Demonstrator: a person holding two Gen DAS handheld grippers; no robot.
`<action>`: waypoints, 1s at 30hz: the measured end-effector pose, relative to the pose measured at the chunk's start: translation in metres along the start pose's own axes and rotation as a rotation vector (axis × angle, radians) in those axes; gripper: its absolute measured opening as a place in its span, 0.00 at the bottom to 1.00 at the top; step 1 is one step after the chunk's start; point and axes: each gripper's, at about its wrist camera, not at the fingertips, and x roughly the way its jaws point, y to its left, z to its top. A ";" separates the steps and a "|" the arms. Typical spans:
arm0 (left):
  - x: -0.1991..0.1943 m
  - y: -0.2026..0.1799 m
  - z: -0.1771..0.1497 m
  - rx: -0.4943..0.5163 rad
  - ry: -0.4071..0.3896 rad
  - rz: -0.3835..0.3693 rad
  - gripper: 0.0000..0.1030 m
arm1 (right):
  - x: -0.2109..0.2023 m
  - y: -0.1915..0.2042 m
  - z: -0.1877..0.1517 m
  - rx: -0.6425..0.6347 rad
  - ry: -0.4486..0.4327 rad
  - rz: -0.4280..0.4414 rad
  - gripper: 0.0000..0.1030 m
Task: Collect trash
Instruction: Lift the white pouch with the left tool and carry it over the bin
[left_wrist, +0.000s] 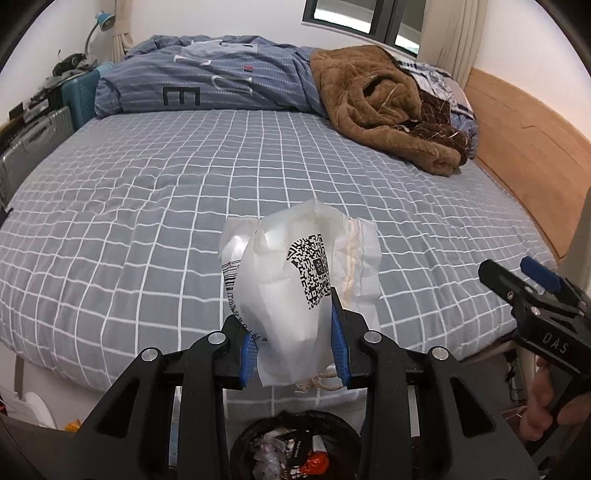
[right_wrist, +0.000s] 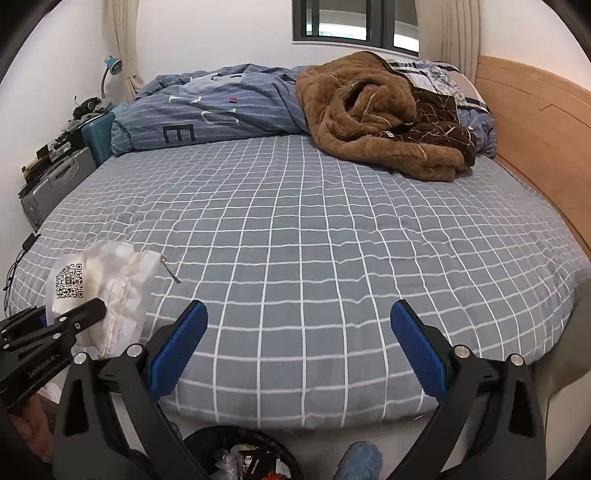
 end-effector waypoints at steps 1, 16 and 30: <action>-0.004 0.000 -0.003 -0.001 -0.001 -0.005 0.31 | -0.003 0.000 -0.002 0.000 0.000 0.001 0.93; -0.038 0.002 -0.079 -0.026 0.064 0.002 0.31 | -0.038 0.009 -0.071 0.032 0.084 0.029 0.93; -0.031 0.016 -0.149 -0.045 0.194 0.040 0.31 | -0.027 0.024 -0.148 0.031 0.248 0.031 0.93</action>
